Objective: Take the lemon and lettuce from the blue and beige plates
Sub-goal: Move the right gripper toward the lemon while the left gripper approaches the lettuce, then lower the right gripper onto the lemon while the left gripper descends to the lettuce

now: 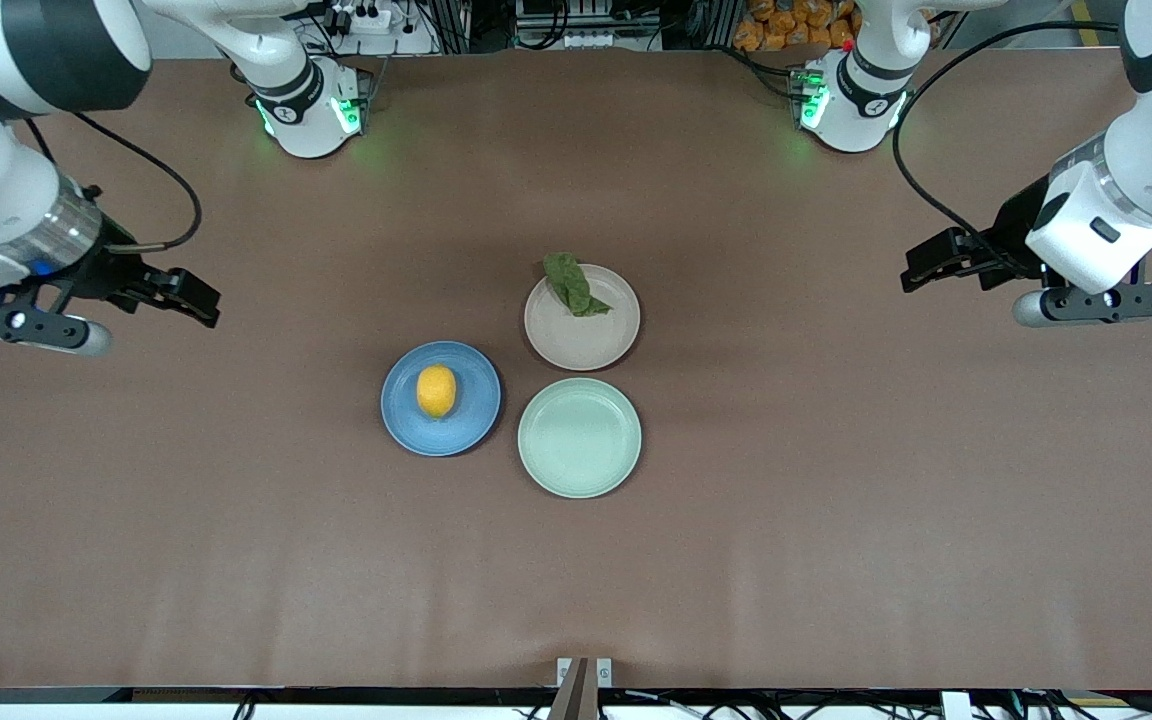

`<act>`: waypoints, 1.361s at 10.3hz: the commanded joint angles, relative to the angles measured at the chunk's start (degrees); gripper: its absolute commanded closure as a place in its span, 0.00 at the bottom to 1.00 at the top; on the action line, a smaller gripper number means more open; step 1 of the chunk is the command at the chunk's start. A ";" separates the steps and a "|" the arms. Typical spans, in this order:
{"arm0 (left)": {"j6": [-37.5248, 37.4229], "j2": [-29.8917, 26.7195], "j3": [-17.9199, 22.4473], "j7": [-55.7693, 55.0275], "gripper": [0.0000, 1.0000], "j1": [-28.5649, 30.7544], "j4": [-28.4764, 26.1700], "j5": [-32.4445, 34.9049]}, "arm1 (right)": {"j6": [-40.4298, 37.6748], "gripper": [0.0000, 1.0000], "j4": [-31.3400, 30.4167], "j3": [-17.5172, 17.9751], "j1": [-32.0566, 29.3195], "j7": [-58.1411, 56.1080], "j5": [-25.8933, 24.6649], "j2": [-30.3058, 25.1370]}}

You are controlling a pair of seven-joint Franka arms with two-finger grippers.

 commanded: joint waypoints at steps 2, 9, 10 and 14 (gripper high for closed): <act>-0.04 2.01 -0.31 -2.21 0.00 -3.76 0.49 -0.87 | 3.61 0.00 -2.55 3.95 0.03 5.46 0.59 1.08; 1.45 12.46 -0.31 -14.22 0.00 -16.93 0.93 -0.69 | 18.82 0.00 -11.26 11.25 0.12 13.98 0.50 6.26; 2.24 14.31 -0.31 -16.51 0.00 -18.96 0.93 -0.61 | 20.04 0.00 -11.44 11.78 0.56 15.38 0.50 7.58; 7.23 21.51 -0.31 -26.79 0.00 -24.94 0.93 -1.04 | 27.67 0.00 -15.03 11.87 1.26 16.19 0.41 11.10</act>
